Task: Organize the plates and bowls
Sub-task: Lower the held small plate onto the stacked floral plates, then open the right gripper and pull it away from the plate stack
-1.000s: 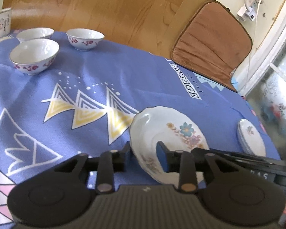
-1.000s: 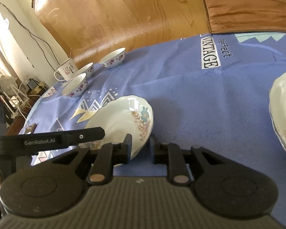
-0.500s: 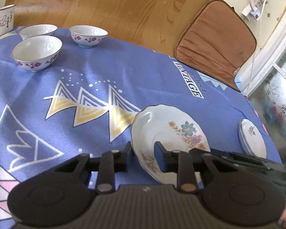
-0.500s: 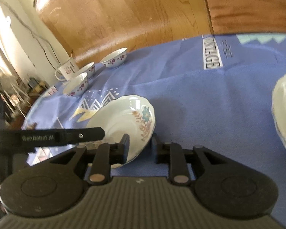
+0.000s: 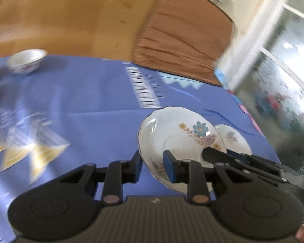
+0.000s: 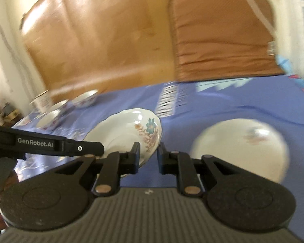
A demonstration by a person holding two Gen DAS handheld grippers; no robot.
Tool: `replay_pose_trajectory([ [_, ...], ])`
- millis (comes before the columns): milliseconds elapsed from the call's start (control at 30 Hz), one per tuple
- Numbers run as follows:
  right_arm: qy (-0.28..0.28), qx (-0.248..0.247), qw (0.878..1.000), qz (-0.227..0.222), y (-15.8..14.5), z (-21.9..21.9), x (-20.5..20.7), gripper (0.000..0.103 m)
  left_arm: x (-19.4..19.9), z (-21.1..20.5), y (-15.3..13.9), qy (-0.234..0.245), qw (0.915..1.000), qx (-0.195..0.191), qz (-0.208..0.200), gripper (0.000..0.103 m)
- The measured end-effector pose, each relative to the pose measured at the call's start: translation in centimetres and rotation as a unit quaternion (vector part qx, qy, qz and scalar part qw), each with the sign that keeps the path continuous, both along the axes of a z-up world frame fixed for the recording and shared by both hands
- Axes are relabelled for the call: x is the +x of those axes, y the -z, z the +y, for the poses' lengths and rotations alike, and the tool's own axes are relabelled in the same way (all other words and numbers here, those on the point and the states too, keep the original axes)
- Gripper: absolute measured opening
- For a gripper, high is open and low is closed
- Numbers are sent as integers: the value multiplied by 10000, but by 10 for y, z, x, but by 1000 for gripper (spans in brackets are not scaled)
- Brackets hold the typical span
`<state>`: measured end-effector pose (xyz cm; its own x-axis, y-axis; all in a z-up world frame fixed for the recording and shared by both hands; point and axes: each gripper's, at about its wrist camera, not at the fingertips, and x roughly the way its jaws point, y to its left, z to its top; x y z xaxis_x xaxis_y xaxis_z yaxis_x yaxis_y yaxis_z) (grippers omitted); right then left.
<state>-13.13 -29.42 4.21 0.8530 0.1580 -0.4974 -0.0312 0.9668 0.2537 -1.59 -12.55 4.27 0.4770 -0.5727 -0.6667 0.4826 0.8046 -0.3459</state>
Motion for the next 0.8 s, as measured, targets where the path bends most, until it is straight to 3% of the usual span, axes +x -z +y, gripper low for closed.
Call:
replay_pose_trajectory([
  [267,951,98,9954,-57,3,-70,-29,20,-12,-86,4,799,9967,161,-11,25],
  [500,1191,241,9926,17,18,-89,-33,24,-14,-114,13,866,9952,444,-69,25],
  [667,1317,141,9909,-226,16,-84,-35,40,-15,-112,11,798,9954,505,-167,27],
  [733,1512,-69,9878,-353,14,-81,-36,62,-15,-107,8,754,9957,480,-243,34],
  [800,1744,-304,9828,-532,11,-81,-39,64,-13,-99,5,655,9964,446,-285,35],
])
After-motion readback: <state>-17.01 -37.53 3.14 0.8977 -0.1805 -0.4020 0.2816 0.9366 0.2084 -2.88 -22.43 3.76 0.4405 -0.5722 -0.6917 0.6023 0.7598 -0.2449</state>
